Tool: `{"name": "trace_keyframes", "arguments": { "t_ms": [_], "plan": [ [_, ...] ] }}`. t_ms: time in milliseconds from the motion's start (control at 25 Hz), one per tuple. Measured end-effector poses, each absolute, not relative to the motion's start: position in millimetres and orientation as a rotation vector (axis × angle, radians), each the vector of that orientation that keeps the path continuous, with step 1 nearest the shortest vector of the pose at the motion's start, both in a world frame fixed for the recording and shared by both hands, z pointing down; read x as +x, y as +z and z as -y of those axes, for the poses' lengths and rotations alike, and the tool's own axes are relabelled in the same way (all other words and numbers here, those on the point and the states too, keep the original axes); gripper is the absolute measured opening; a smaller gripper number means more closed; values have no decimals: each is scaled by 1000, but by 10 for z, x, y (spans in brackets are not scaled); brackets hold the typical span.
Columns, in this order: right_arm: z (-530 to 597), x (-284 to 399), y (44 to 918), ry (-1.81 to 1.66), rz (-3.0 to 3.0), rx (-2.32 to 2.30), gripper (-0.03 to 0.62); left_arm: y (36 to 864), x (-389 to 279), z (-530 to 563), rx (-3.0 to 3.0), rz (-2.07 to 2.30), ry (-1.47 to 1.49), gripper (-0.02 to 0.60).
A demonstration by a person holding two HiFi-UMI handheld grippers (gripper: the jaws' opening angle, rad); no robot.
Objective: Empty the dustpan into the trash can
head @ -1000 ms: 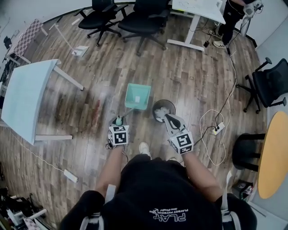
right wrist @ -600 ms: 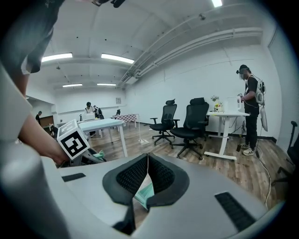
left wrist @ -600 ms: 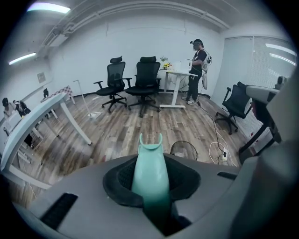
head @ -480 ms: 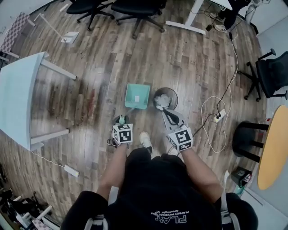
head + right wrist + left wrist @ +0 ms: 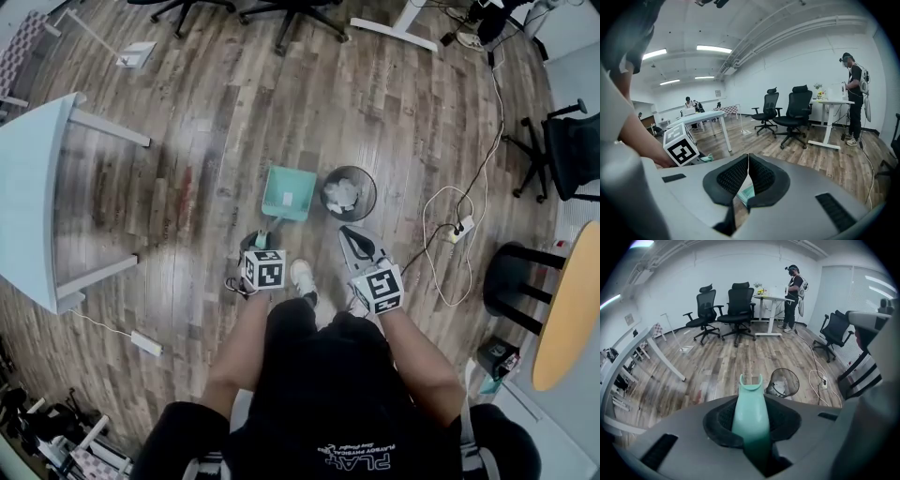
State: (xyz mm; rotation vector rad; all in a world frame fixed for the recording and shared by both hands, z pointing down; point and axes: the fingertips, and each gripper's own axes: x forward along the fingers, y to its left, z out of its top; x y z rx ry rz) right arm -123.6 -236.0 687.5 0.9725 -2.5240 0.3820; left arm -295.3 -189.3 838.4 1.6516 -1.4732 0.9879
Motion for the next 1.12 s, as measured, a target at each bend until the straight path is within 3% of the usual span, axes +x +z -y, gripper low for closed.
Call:
{"name": "trace_keyframes", "arguments": {
  "t_ms": [800, 920, 1120],
  "plan": [
    [2361, -1381, 6599, 362, 2570, 1022, 25, 8552, -2950, 2053, 1643, 1484, 1019, 103],
    [2343, -1333, 6518, 346, 2589, 1041, 25, 8420, -2944, 2068, 1687, 1532, 990, 152],
    [2172, -1230, 6418, 308, 2618, 1031, 25, 8094, -2859, 1954, 1730, 1604, 961, 152]
  ]
}}
